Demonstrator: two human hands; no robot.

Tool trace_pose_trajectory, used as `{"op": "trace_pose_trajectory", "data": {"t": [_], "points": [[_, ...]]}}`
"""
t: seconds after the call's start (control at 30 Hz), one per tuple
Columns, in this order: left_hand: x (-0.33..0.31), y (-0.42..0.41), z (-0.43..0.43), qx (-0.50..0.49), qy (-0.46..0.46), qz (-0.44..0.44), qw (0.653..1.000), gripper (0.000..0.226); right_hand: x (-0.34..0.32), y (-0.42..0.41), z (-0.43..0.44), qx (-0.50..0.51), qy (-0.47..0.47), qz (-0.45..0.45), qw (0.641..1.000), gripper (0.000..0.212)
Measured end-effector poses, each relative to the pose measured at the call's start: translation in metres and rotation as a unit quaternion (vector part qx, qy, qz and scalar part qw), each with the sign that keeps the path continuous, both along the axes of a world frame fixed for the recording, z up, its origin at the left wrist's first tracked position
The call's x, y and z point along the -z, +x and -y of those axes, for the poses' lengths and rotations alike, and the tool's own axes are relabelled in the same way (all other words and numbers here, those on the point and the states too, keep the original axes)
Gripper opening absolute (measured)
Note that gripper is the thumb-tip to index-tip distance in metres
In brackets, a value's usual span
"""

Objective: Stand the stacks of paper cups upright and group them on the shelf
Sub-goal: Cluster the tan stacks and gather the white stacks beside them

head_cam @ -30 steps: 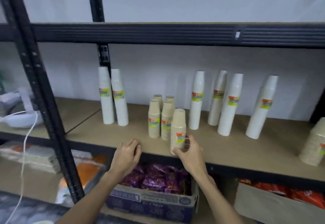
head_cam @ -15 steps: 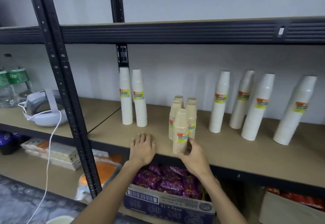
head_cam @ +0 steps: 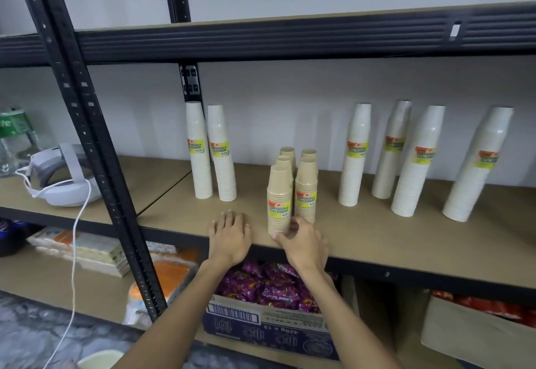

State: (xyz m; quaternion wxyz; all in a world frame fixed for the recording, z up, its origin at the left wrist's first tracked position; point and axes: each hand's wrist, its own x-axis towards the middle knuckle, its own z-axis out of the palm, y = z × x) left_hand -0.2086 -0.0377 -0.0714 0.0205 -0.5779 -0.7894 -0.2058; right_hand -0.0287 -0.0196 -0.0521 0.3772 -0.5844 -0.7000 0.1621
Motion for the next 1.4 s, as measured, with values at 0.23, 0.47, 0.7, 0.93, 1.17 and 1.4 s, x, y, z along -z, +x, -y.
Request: {"op": "trace_pose_trajectory", "data": {"t": [0.23, 0.47, 0.7, 0.93, 1.17, 1.4], "points": [[0.000, 0.017, 0.026, 0.026, 0.131, 0.041, 0.990, 0.027, -0.008, 0.012, 0.002, -0.051, -0.053, -0.090, 0.993, 0.067], [-0.011, 0.106, 0.053, 0.171, 0.279, 0.016, 0.945, 0.020, -0.014, 0.093, 0.000, -0.097, -0.050, -0.123, 0.986, 0.048], [-0.033, 0.219, -0.005, 0.286, 0.188, 0.043, 0.939, 0.029, -0.019, 0.214, -0.006, -0.035, -0.051, -0.123, 0.990, 0.037], [-0.026, 0.342, -0.060, 0.361, 0.029, 0.106, 0.926, 0.030, -0.015, 0.358, -0.008, 0.192, 0.006, -0.187, 0.964, 0.022], [-0.013, 0.373, -0.073, 0.349, 0.035, 0.024, 0.936, 0.031, -0.031, 0.454, -0.028, 0.250, -0.019, -0.223, 0.942, 0.071], [-0.025, 0.345, -0.069, 0.354, 0.107, -0.030, 0.929, 0.040, -0.029, 0.458, -0.048, 0.202, -0.046, -0.159, 0.965, 0.061]]}}
